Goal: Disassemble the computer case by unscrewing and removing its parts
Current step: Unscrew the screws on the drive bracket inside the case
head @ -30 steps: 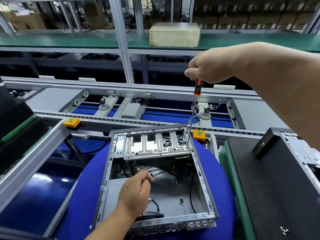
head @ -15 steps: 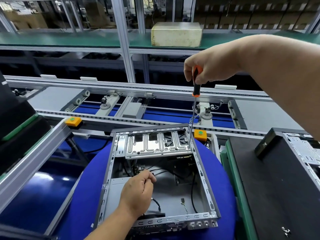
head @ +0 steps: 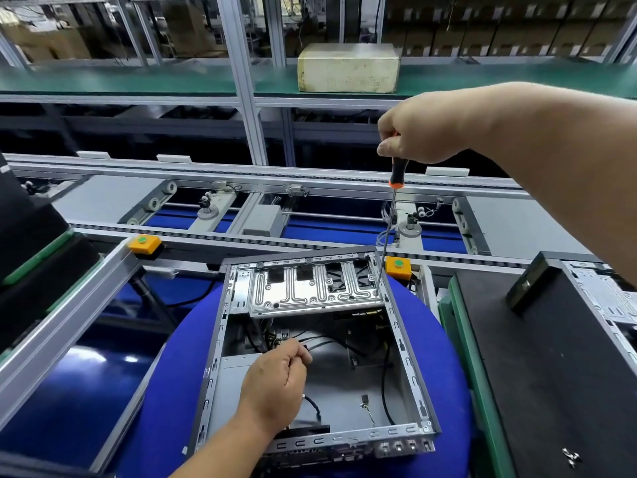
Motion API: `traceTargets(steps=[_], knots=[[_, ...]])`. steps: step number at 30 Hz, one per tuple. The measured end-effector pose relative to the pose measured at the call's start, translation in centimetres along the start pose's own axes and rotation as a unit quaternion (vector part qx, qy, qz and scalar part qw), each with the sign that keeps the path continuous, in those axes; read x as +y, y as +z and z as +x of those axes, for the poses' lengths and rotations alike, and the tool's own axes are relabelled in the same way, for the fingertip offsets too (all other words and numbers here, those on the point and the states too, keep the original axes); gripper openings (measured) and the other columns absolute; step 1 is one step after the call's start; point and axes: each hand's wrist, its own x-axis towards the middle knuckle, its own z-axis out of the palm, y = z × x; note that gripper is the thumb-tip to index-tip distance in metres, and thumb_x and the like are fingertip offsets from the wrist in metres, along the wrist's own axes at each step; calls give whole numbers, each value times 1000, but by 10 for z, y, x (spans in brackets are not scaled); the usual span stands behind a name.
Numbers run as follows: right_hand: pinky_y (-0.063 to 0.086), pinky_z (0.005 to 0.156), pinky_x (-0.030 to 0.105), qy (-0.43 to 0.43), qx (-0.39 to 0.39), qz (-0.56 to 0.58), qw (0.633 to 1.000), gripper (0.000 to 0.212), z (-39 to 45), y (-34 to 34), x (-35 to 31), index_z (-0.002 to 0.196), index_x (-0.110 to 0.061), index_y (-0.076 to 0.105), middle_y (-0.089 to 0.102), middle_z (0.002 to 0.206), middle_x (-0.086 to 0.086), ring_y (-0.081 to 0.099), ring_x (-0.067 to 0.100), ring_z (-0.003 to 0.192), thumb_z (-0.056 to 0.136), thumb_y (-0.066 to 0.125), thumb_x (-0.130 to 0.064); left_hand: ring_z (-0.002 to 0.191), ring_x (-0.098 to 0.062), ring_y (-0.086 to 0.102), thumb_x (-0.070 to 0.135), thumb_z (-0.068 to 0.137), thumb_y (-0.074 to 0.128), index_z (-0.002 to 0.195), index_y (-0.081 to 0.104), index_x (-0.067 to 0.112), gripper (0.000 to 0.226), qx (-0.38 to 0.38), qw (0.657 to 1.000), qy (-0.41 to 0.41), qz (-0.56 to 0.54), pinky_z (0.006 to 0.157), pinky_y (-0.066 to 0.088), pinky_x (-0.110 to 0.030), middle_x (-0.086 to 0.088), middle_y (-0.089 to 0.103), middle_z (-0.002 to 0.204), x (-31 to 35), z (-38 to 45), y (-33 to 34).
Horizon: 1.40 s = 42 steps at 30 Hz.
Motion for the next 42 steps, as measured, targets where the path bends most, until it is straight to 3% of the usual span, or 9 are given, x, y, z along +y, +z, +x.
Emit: traceTargets(steps=[4, 9, 14, 19, 26, 32, 36, 39, 42], knots=[[45, 68, 38, -46, -19, 71, 996, 13, -3, -4, -2, 86, -38, 61, 64, 88, -10, 59, 16, 80, 98, 61, -41, 52, -10, 48, 26, 89, 40, 83, 62, 34, 24, 0, 1000, 1, 4, 53, 36, -31, 9, 57, 56, -2, 0, 0], [40, 63, 31, -74, -59, 100, 990, 21, -11, -16, -6, 84, -45, 67, 66, 84, -17, 60, 9, 79, 95, 67, -27, 53, -9, 48, 26, 90, 40, 84, 61, 35, 24, -2, 1000, 6, 9, 53, 34, -28, 10, 58, 58, -1, 1, 0], [47, 79, 39, -28, -53, 64, 996, 9, -10, -11, -10, 106, -42, 60, 62, 96, -12, 59, 16, 88, 98, 60, -47, 53, -9, 49, 26, 90, 40, 83, 62, 35, 25, -4, 1000, 4, 8, 53, 33, -27, 10, 57, 57, -3, 1, -1], [37, 73, 38, 11, 8, -48, 999, 41, -2, 1, -13, 92, -26, 55, 58, 94, -3, 54, 30, 91, 104, 35, -59, 56, -10, 51, 26, 90, 40, 83, 62, 35, 24, -5, 1000, 5, 12, 53, 32, -26, 10, 59, 59, -2, 1, -1], [40, 65, 34, -56, 9, 103, 993, 2, -7, 1, -9, 100, -43, 58, 60, 92, -16, 55, 10, 79, 100, 57, -42, 55, -10, 50, 26, 91, 40, 83, 62, 35, 25, -6, 1000, 7, 13, 53, 33, -27, 11, 58, 59, -2, 0, -1], [51, 78, 42, -72, -65, 165, 982, 25, -19, -14, -8, 98, -52, 64, 67, 97, -13, 63, 15, 88, 97, 66, -27, 56, -9, 51, 26, 91, 40, 83, 62, 35, 25, -5, 1000, 6, 17, 54, 34, -26, 11, 60, 60, -2, 1, -1], [45, 73, 38, -33, -48, 116, 992, 6, -19, -13, -11, 104, -42, 62, 64, 98, -9, 59, 14, 85, 98, 63, -42, 53, -9, 49, 25, 91, 40, 83, 61, 35, 25, -5, 1000, 8, 18, 52, 34, -26, 10, 59, 58, -2, 1, 0], [38, 74, 39, 26, -30, -1, 999, 39, -13, -6, -10, 106, -28, 57, 61, 97, -2, 57, 24, 88, 101, 41, -63, 52, -9, 49, 25, 91, 40, 83, 62, 34, 25, -3, 1000, 6, 18, 53, 34, -28, 12, 57, 56, -1, 0, 0], [37, 70, 37, 35, 4, -39, 999, 51, -10, 0, -6, 99, -20, 60, 61, 98, 1, 57, 31, 91, 104, 31, -61, 52, -9, 48, 25, 90, 40, 83, 62, 34, 26, -1, 1000, 4, 14, 52, 34, -28, 11, 56, 55, -1, 0, 0]])
